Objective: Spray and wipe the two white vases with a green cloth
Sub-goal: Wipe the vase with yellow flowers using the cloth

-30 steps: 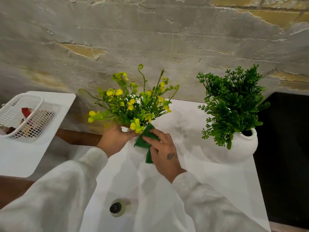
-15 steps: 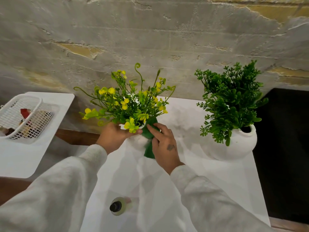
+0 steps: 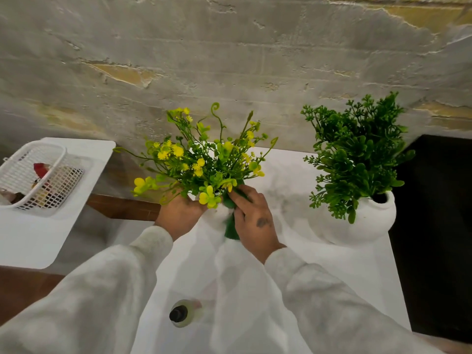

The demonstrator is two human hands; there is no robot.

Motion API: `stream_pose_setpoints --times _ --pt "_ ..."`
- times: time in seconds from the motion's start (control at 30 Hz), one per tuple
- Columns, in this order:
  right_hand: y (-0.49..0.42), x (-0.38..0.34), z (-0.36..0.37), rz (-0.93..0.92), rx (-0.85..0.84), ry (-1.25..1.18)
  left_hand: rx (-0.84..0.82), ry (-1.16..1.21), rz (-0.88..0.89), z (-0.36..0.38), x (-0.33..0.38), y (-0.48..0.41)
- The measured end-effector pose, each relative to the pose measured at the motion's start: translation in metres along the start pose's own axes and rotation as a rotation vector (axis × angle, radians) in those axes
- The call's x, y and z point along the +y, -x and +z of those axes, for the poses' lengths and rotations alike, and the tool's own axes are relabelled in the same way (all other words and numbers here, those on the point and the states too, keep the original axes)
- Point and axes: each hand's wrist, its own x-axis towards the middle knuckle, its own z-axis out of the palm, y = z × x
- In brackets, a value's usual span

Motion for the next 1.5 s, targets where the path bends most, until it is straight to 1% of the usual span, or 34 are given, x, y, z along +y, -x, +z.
stream_pose_setpoints --times 0.13,0.27,0.33,0.47,0.63,0.8,0.93,1.0,1.1,1.17,1.23,1.3,1.4,1.5 --pt "0.028 -0.001 -0.002 -0.081 -0.042 0.060 -0.048 -0.074 0.029 -0.011 0.002 -0.004" --pt "0.013 -0.001 -0.001 -0.001 -0.035 0.006 0.014 -0.074 0.019 -0.008 0.005 -0.003" --pt "-0.005 0.000 -0.003 0.033 -0.044 -0.015 0.013 -0.040 0.000 -0.002 0.007 -0.001" --pt "-0.008 0.002 -0.005 0.004 -0.033 -0.007 -0.057 0.071 -0.021 0.005 0.007 0.001" --pt "0.034 -0.001 0.000 -0.031 -0.022 -0.014 -0.061 0.078 -0.017 0.000 0.000 -0.002" --pt "-0.005 0.002 0.003 0.021 0.007 0.028 -0.041 0.081 0.027 -0.001 -0.004 -0.004" --pt "0.005 -0.005 0.001 -0.081 0.000 0.117 -0.036 0.074 0.009 -0.003 -0.004 -0.007" --pt "0.025 -0.004 0.001 -0.114 0.007 0.120 0.012 0.048 0.003 -0.001 -0.002 -0.006" --pt "0.033 -0.003 0.005 -0.020 0.022 0.043 0.009 0.022 0.000 -0.004 0.000 -0.007" --pt "0.017 -0.008 0.008 0.093 0.051 0.005 -0.033 0.021 0.004 -0.007 0.002 -0.008" --pt "0.001 -0.013 0.007 0.140 0.074 0.003 -0.056 0.009 0.013 -0.008 0.005 -0.009" --pt "-0.002 -0.014 0.004 0.080 0.073 -0.001 -0.066 0.022 0.007 -0.014 0.007 -0.012" --pt "0.017 -0.005 0.002 -0.058 0.091 0.023 0.000 0.022 0.004 -0.015 0.007 -0.014" --pt "0.033 0.004 0.004 -0.040 0.113 -0.011 0.004 0.049 -0.019 -0.011 0.006 -0.012"
